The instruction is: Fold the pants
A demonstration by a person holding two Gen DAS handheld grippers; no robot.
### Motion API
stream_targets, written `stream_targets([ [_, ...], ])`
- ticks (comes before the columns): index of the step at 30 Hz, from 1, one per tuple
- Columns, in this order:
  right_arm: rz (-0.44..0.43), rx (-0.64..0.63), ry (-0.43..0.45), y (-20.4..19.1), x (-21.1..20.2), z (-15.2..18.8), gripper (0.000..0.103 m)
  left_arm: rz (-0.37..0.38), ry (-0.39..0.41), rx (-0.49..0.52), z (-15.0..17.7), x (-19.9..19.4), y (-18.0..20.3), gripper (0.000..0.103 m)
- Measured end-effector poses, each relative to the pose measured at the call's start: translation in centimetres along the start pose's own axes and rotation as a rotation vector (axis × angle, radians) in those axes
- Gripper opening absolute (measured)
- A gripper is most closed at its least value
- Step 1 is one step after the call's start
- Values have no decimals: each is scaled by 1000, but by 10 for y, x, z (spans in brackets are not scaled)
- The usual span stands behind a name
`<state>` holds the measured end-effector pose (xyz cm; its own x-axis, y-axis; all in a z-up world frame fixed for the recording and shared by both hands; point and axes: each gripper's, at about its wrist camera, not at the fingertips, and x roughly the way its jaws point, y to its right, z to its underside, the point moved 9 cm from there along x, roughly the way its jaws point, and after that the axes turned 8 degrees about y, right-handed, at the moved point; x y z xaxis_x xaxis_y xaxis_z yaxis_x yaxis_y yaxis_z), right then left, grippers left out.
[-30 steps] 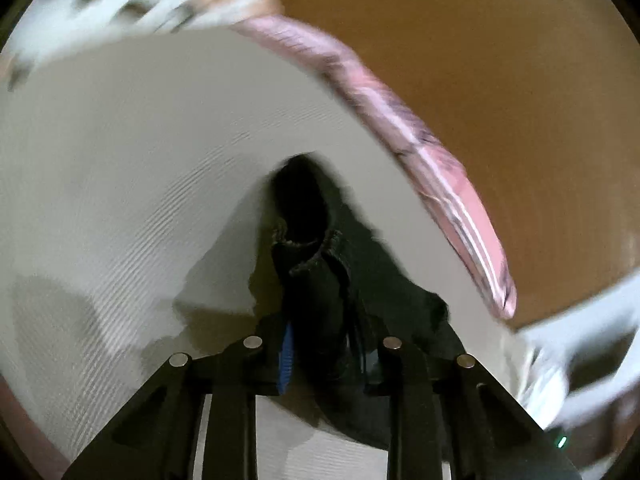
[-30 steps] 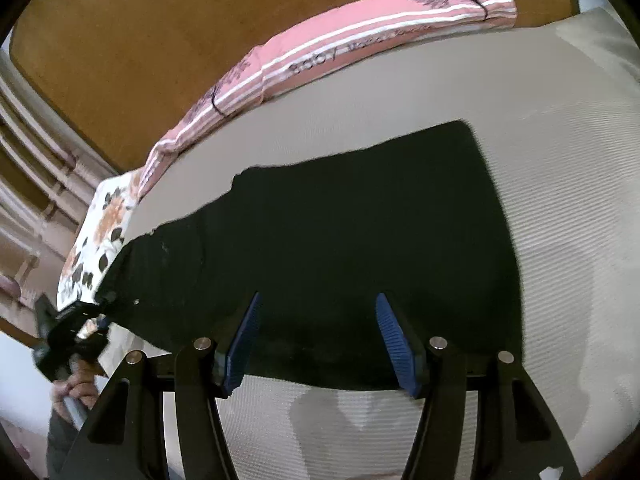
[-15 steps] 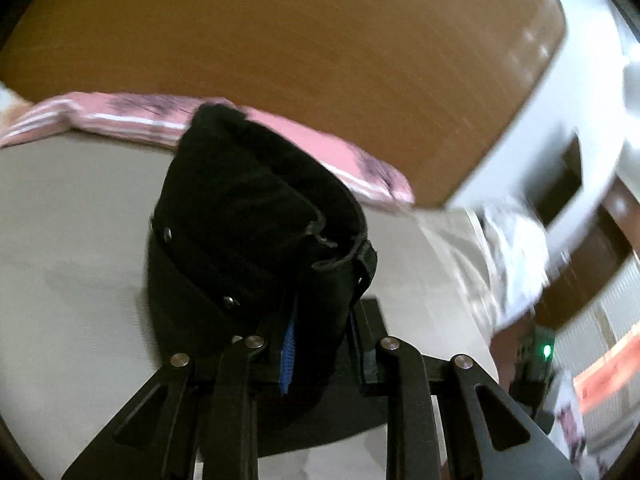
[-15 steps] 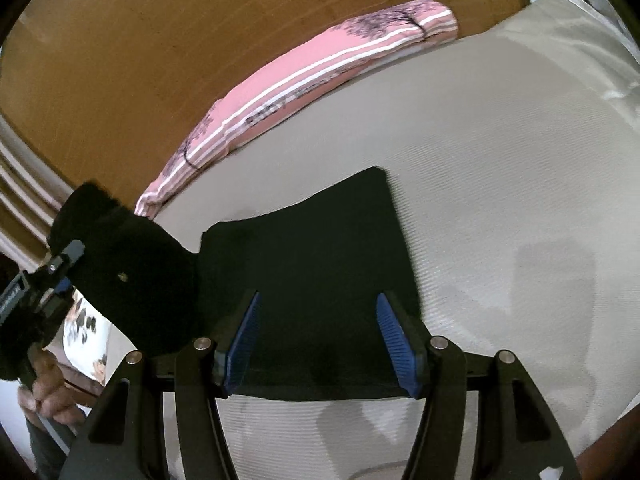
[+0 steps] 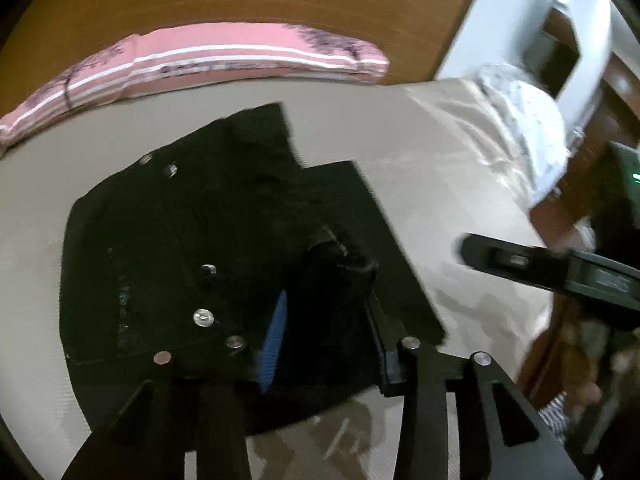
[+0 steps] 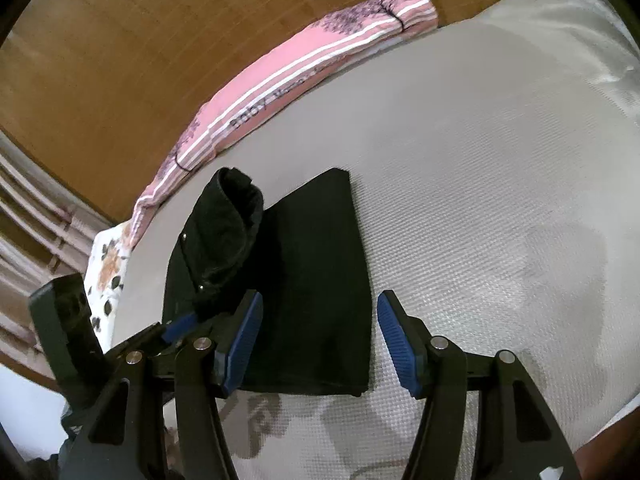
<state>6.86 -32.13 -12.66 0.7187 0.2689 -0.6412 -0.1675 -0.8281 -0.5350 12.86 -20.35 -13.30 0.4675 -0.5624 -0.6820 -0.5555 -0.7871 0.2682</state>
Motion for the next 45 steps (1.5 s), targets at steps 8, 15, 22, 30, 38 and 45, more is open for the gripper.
stream_targets([
  [8,-176,34,-128,-12,33,8,58,-23,107,-14,-3,-59,-37,60],
  [15,-245,-20,-216,-29,77,4,58,-166,46,-180,25,-56,-119,60],
  [22,-296,-65,-264,-44,117,-2,58,-186,3,-142,46,-40,-125,62],
  [30,-375,-68,-298,-66,139,0,29,-175,-8,-144,54,-28,-123,67],
  [38,-342,-50,-203,-101,91,-17,11,-117,95,-260,23,-62,-135,67],
  [45,-279,-72,-97,-92,48,-42,10,-123,132,-205,-1,-69,-131,67],
])
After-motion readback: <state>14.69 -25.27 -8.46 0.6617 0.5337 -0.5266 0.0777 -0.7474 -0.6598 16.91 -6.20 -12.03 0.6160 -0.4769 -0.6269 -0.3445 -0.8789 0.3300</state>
